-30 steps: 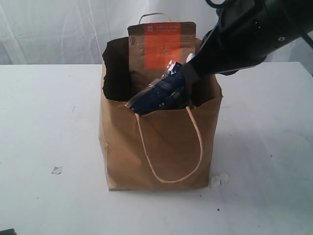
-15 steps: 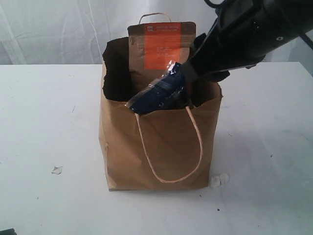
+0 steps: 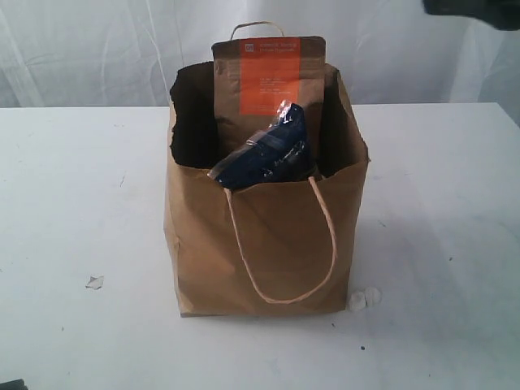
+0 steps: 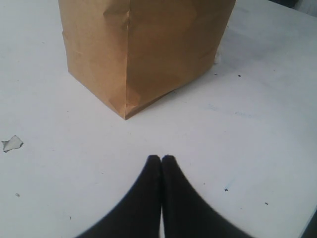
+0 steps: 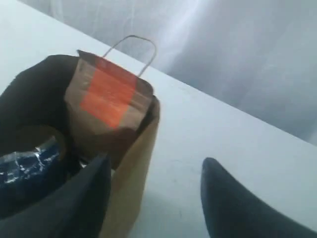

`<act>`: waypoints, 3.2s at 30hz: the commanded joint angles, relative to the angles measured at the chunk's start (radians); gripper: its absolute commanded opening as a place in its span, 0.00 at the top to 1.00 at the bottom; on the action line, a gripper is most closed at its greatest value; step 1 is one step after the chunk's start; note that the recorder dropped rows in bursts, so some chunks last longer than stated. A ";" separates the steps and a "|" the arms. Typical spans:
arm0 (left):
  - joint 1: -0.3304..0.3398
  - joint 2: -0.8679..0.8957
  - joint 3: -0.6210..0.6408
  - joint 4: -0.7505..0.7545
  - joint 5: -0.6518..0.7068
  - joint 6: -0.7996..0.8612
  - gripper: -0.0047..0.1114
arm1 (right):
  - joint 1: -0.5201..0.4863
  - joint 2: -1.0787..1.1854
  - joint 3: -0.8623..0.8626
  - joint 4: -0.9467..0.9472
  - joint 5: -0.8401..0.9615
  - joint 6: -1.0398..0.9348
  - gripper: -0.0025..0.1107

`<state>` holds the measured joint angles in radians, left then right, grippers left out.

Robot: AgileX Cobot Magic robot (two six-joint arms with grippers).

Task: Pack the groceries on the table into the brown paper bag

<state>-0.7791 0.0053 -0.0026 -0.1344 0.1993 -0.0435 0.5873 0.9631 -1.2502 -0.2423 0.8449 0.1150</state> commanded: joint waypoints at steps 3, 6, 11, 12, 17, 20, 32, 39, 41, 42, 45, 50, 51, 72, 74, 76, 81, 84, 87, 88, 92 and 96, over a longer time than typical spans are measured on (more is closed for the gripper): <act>0.000 -0.005 0.003 -0.007 0.005 0.000 0.96 | -0.024 -0.146 0.122 -0.104 0.123 0.110 0.52; 0.000 -0.005 0.003 -0.007 0.005 0.000 0.96 | -0.046 -0.176 0.205 -0.043 0.188 0.063 0.52; 0.000 -0.005 0.003 -0.007 0.005 0.000 0.96 | -0.087 -0.181 0.348 0.177 0.246 -0.223 0.52; 0.000 -0.005 0.003 -0.007 0.005 0.000 0.96 | -0.096 -0.178 0.371 0.213 0.234 -0.272 0.52; 0.000 -0.005 0.003 -0.007 0.005 0.000 0.96 | -0.191 -0.118 0.496 0.352 0.110 -0.521 0.52; 0.000 -0.005 0.003 -0.007 0.005 0.000 0.96 | -0.250 -0.049 0.550 0.425 0.021 -0.736 0.52; 0.000 -0.005 0.003 -0.007 0.005 0.000 0.96 | -0.299 0.289 0.583 0.638 -0.109 -1.555 0.52; 0.000 -0.005 0.003 -0.007 0.005 0.000 0.96 | -0.299 0.472 0.583 0.641 -0.193 -1.668 0.52; 0.000 -0.005 0.003 -0.007 0.005 0.000 0.96 | -0.299 0.515 0.583 0.633 -0.230 -1.670 0.52; 0.000 -0.005 0.003 -0.007 0.005 0.000 0.96 | -0.299 0.529 0.583 0.634 -0.245 -1.670 0.52; 0.000 -0.005 0.003 -0.007 0.005 0.000 0.96 | -0.299 0.574 0.583 0.634 -0.333 -1.670 0.52; 0.000 -0.005 0.003 -0.007 0.005 0.000 0.96 | -0.299 0.619 0.581 0.649 -0.436 -1.670 0.52; 0.000 -0.005 0.003 -0.007 0.005 0.000 0.96 | -0.299 0.629 0.576 0.656 -0.434 -1.670 0.52; 0.000 -0.005 0.003 -0.007 0.005 0.000 0.96 | -0.299 0.785 0.480 0.657 -0.333 -1.670 0.79; 0.000 -0.005 0.003 -0.007 0.005 0.000 0.96 | -0.299 0.785 0.482 0.657 -0.320 -1.651 0.87; 0.000 -0.005 0.003 -0.007 0.005 0.000 0.96 | -0.299 0.785 0.484 0.657 -0.315 -1.608 0.94; 0.000 -0.005 0.003 -0.007 0.005 0.000 0.96 | -0.299 0.781 0.484 0.630 -0.296 -1.475 0.98; 0.000 -0.005 0.003 -0.007 0.005 0.000 0.96 | -0.299 0.759 0.496 0.630 -0.295 -1.424 0.98; 0.000 -0.005 0.003 -0.007 0.005 0.000 0.96 | -0.299 0.730 0.528 0.633 -0.312 -1.384 0.98; 0.000 -0.005 0.003 -0.007 0.005 0.000 0.96 | -0.304 0.719 0.542 0.635 -0.312 -1.384 0.98; 0.000 -0.005 0.003 -0.007 0.005 0.000 0.96 | -0.322 0.671 0.600 0.642 -0.350 -1.384 0.98; 0.000 -0.005 0.003 -0.007 0.005 0.000 0.96 | -0.343 0.607 0.648 0.657 -0.407 -1.352 0.98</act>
<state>-0.7791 0.0053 -0.0026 -0.1344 0.1993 -0.0435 0.2598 1.6156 -0.6330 0.4070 0.4736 -1.2699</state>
